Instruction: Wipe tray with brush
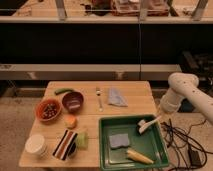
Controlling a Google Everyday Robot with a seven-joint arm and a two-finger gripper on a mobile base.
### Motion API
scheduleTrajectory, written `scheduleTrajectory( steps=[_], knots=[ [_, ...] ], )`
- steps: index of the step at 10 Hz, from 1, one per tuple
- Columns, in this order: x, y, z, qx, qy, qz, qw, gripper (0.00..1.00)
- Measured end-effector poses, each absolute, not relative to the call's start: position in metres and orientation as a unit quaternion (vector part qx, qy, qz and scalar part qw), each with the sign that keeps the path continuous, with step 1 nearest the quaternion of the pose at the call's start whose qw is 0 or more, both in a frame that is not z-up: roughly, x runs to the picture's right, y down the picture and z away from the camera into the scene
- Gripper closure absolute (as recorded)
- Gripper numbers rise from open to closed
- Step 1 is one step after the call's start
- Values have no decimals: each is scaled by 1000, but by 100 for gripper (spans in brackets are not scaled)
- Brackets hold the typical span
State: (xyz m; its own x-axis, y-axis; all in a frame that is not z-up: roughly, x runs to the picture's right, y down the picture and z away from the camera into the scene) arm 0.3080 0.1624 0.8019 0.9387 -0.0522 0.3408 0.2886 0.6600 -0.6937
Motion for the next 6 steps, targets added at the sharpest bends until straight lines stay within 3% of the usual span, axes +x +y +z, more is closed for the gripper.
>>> scheduleTrajectory(
  steps=[6],
  knots=[
    [241, 149, 787, -386, -165, -148, 895, 100]
  ],
)
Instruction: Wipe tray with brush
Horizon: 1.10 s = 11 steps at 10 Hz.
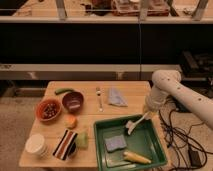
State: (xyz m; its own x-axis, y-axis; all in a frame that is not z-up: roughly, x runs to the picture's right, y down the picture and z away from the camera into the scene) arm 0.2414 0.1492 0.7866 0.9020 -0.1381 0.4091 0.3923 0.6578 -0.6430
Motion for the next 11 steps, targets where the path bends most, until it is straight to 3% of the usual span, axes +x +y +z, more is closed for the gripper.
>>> scheduleTrajectory(
  steps=[7, 11],
  knots=[
    [334, 180, 744, -390, -118, -122, 905, 100],
    [338, 159, 757, -368, -107, -100, 918, 100]
  ],
)
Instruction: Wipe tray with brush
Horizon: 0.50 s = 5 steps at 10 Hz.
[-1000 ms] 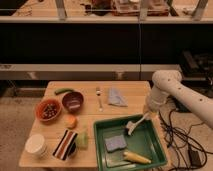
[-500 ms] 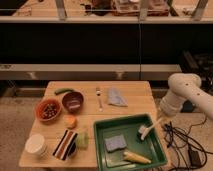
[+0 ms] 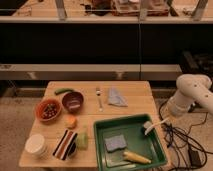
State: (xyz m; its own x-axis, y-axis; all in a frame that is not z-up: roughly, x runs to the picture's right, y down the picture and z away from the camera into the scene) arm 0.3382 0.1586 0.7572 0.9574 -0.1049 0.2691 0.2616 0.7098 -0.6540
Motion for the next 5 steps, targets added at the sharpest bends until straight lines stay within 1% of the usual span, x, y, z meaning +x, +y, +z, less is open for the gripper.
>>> scheduleTrajectory(
  steps=[5],
  knots=[
    [261, 127, 781, -345, -105, -150, 920, 100]
  ],
)
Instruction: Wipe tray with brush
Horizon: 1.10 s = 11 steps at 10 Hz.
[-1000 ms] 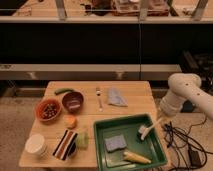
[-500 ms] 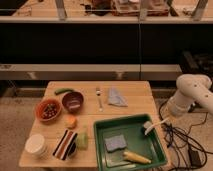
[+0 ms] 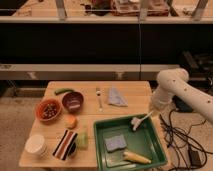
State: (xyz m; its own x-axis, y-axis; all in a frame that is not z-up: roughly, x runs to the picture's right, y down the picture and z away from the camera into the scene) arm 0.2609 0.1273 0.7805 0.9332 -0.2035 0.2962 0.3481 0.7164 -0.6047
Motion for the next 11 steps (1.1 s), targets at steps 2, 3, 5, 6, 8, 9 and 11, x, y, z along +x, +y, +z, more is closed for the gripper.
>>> scheduleTrajectory(
  steps=[2, 3, 5, 6, 8, 9, 11],
  knots=[
    [245, 121, 778, -336, -103, -171, 921, 100],
    [244, 122, 774, -333, -104, -181, 920, 100],
    [246, 135, 759, -333, -104, -198, 916, 100],
    [247, 142, 753, -335, -104, -202, 914, 100],
    [241, 164, 735, -337, -100, -218, 911, 100],
    [236, 170, 729, -335, -92, -224, 911, 100],
    [232, 178, 725, -339, -79, -226, 910, 100]
  ],
)
